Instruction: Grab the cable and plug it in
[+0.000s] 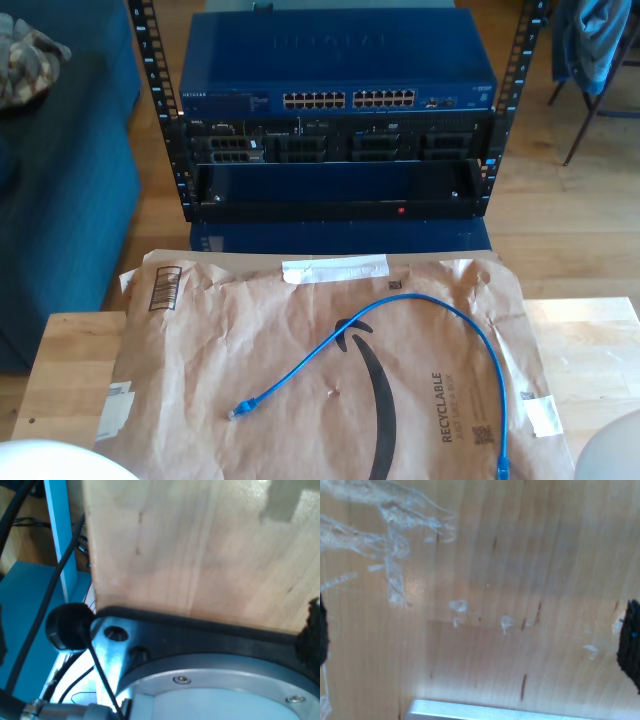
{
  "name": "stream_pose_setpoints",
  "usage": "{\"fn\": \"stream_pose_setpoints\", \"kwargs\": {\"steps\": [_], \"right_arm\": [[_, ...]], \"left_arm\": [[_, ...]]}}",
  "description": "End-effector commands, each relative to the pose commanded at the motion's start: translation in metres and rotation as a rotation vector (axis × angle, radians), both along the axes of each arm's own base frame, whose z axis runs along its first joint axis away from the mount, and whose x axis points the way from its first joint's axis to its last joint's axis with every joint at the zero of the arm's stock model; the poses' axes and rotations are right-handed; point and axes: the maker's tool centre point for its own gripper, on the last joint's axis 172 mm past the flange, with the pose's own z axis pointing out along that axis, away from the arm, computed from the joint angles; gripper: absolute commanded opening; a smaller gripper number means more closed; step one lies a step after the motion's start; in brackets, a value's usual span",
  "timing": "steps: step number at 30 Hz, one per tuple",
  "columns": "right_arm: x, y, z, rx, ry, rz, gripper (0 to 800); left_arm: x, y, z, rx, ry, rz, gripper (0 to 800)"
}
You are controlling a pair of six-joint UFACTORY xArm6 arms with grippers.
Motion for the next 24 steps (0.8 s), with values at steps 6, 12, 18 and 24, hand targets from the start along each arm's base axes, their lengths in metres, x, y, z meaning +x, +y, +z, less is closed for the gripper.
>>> {"fn": "stream_pose_setpoints", "kwargs": {"steps": [6,12,18,24], "right_arm": [[0.000,-0.001,0.000,-0.002,0.000,0.000,798],[0.000,-0.002,0.001,-0.004,0.000,-0.005,798],[0.002,-0.027,0.022,-0.099,-0.004,-0.006,797],[0.005,-0.040,0.068,-0.073,-0.005,-0.038,797]], "left_arm": [[0.000,0.000,0.000,0.000,0.000,0.000,800],[0.000,0.000,0.000,0.000,0.000,0.000,800],[0.000,0.000,0.001,-0.001,0.002,0.000,800],[-0.005,0.005,0.030,-0.054,0.016,0.010,800]]}}
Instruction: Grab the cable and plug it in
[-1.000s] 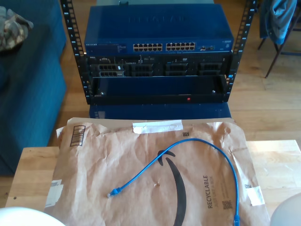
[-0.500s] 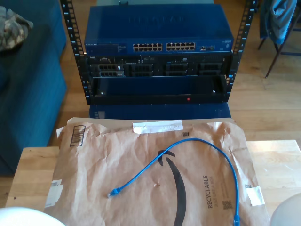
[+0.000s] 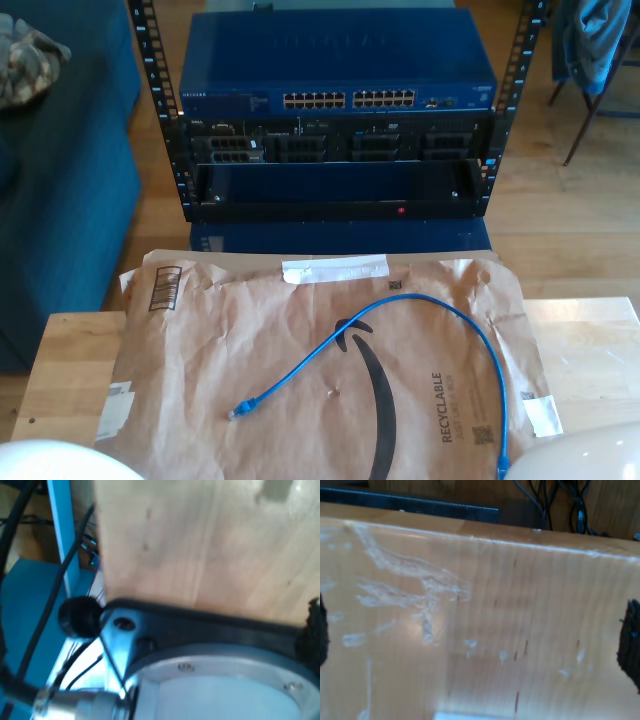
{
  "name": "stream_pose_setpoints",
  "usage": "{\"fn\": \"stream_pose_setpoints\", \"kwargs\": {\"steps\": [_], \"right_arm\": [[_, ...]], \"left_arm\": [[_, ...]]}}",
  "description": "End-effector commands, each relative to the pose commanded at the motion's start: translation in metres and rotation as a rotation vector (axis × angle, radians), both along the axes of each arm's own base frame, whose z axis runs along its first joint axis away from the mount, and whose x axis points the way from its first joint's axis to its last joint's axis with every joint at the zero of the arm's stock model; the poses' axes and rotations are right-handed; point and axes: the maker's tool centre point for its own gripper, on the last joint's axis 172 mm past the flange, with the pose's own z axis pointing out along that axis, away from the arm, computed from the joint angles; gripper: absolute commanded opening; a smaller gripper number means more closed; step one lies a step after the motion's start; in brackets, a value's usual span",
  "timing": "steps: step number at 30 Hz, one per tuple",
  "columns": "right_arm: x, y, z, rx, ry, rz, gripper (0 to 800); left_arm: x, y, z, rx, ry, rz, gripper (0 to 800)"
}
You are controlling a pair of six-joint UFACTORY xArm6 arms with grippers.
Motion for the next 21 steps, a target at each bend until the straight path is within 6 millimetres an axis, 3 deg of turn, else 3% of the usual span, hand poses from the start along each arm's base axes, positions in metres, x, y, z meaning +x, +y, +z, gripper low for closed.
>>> {"fn": "stream_pose_setpoints", "kwargs": {"steps": [4,6,11,18,21], "right_arm": [[0.002,-0.003,0.013,0.014,0.007,-0.107,796],[0.004,-0.004,0.014,0.012,0.009,-0.135,794],[0.003,-0.029,0.042,-0.051,0.038,-0.189,792],[0.043,-0.036,0.059,-0.087,0.049,-0.163,757],[0.051,-0.039,0.066,-0.106,0.061,-0.167,756]], "left_arm": [[-0.002,0.004,0.017,-0.022,0.009,0.008,800],[-0.001,0.017,0.029,-0.005,0.018,0.014,800],[0.023,0.035,0.076,-0.031,0.046,-0.019,800],[0.067,0.048,0.112,-0.010,0.056,-0.001,800],[0.075,0.045,0.118,-0.018,0.074,-0.008,800]]}}
